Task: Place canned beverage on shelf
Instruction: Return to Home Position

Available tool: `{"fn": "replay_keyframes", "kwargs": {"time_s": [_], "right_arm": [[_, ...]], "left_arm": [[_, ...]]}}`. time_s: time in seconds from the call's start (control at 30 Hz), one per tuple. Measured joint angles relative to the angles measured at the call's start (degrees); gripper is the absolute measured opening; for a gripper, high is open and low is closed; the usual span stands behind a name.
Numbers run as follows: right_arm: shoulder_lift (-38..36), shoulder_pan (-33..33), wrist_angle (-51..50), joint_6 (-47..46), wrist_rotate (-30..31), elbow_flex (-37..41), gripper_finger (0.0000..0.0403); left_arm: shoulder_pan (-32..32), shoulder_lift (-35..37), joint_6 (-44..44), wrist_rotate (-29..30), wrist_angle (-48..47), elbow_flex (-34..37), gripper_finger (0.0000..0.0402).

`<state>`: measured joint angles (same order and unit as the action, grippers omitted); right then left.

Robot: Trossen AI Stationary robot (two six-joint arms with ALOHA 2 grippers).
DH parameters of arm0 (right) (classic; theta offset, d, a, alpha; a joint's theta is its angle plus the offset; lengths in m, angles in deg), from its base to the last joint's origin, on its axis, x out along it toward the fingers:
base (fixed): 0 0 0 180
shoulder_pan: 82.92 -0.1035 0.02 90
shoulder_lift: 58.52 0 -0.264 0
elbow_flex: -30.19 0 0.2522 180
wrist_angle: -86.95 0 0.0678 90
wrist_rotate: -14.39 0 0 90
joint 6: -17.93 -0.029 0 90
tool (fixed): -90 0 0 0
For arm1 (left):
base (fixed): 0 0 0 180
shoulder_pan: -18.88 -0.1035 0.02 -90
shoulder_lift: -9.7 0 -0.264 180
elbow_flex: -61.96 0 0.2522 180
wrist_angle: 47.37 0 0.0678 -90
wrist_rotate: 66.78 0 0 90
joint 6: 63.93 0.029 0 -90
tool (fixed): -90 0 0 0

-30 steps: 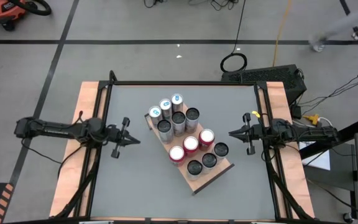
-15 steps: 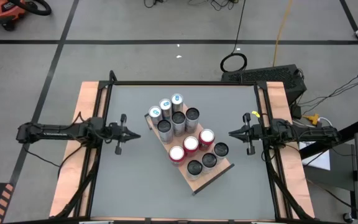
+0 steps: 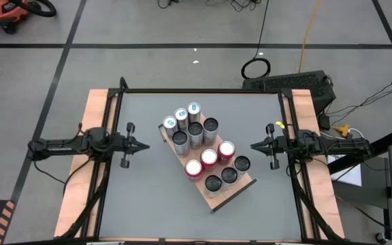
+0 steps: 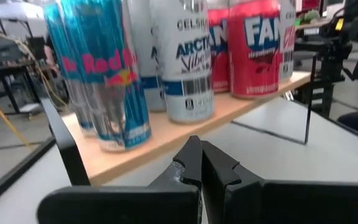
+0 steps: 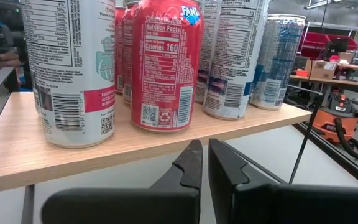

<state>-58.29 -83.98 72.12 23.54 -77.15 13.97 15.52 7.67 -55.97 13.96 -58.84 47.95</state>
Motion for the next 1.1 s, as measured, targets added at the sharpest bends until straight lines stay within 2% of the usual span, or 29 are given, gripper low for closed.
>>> {"fn": "replay_keyframes", "kwargs": {"time_s": [0.13, 0.67, 1.1], "right_arm": [[0.0, 0.0, 0.0, 0.0, 0.0, 0.0, 0.0000], [0.0, 0.0, 0.3, 0.0, 0.0, 0.0, 0.0000], [0.0, 0.0, 0.4, 0.0, 0.0, 0.0, 0.0000]], "left_arm": [[0.0, 2.0, 0.0, 0.0, 0.3, 0.0, 0.0000], [0.0, 2.0, -4.3, 3.0, -0.5, 0.0, 0.0000], [0.4, -1.3, -4.6, 2.7, -0.4, 0.0, 0.0000]]}}
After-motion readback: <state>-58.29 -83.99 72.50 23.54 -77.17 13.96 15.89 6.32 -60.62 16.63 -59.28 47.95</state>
